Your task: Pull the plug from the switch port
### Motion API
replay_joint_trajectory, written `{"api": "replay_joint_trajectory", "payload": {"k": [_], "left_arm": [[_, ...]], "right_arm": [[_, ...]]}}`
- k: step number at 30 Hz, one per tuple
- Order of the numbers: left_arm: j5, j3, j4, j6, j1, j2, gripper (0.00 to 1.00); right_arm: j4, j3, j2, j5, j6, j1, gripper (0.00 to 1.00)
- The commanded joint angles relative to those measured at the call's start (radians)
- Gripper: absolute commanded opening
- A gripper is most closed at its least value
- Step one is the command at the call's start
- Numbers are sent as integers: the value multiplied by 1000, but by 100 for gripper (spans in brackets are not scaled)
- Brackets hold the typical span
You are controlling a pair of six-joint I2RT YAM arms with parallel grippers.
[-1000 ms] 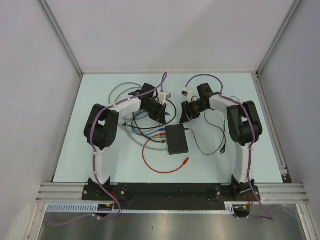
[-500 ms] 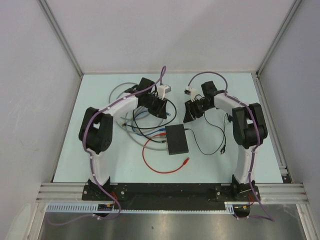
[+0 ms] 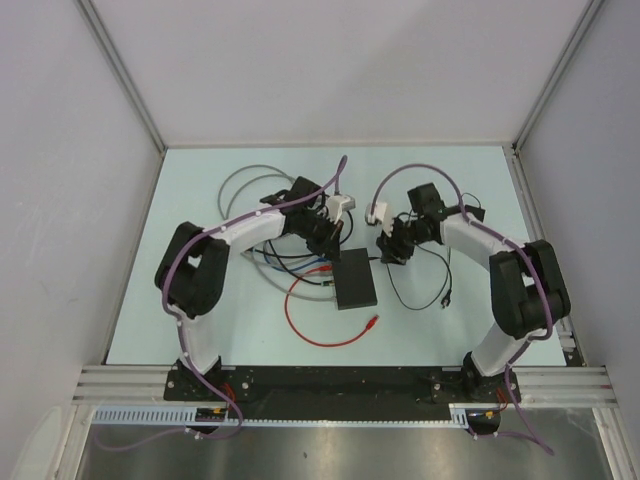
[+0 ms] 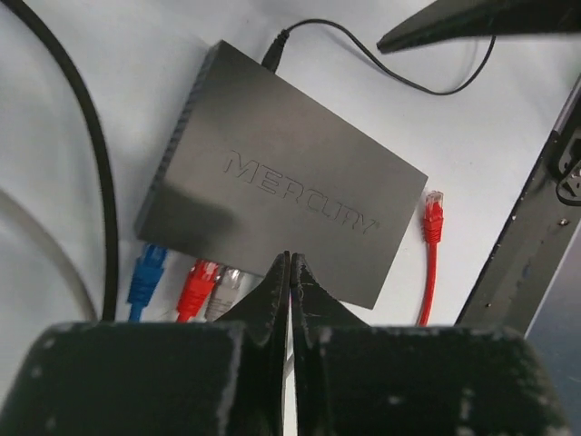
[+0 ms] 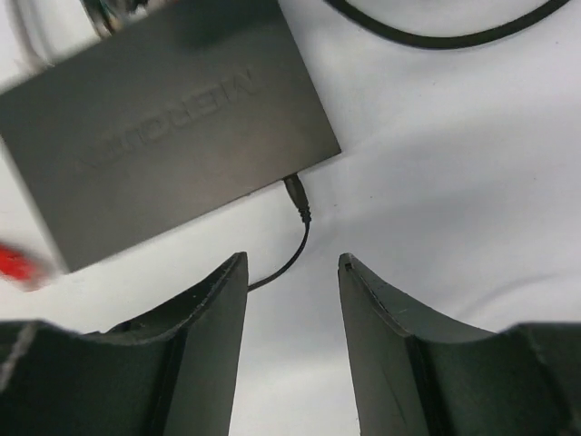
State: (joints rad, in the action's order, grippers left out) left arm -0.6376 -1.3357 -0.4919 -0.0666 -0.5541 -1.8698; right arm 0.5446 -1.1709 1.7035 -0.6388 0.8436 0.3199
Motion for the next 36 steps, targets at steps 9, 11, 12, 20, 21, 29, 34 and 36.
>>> {"api": "replay_joint_trajectory", "payload": {"k": [9, 11, 12, 20, 21, 29, 34, 36], "left_arm": [[-42, -72, 33, 87, 8, -163, 0], [-22, -77, 26, 80, 8, -190, 0], [-23, -85, 21, 76, 10, -202, 0], [21, -109, -2, 70, 13, -247, 0], [21, -109, -2, 70, 13, -247, 0], [27, -105, -5, 70, 14, -244, 0], [32, -102, -5, 70, 14, -250, 0], [32, -103, -5, 70, 14, -252, 0]], "right_arm": [[-607, 363, -166, 151, 198, 57, 49], [-612, 363, -153, 156, 193, 71, 49], [-615, 363, -145, 160, 190, 79, 49], [-574, 361, -123, 145, 226, 128, 44], [-560, 363, -122, 142, 224, 131, 43], [-361, 329, -136, 74, 242, 117, 43], [-356, 306, -68, 90, 242, 120, 41], [-380, 298, -45, 105, 232, 122, 41]]}}
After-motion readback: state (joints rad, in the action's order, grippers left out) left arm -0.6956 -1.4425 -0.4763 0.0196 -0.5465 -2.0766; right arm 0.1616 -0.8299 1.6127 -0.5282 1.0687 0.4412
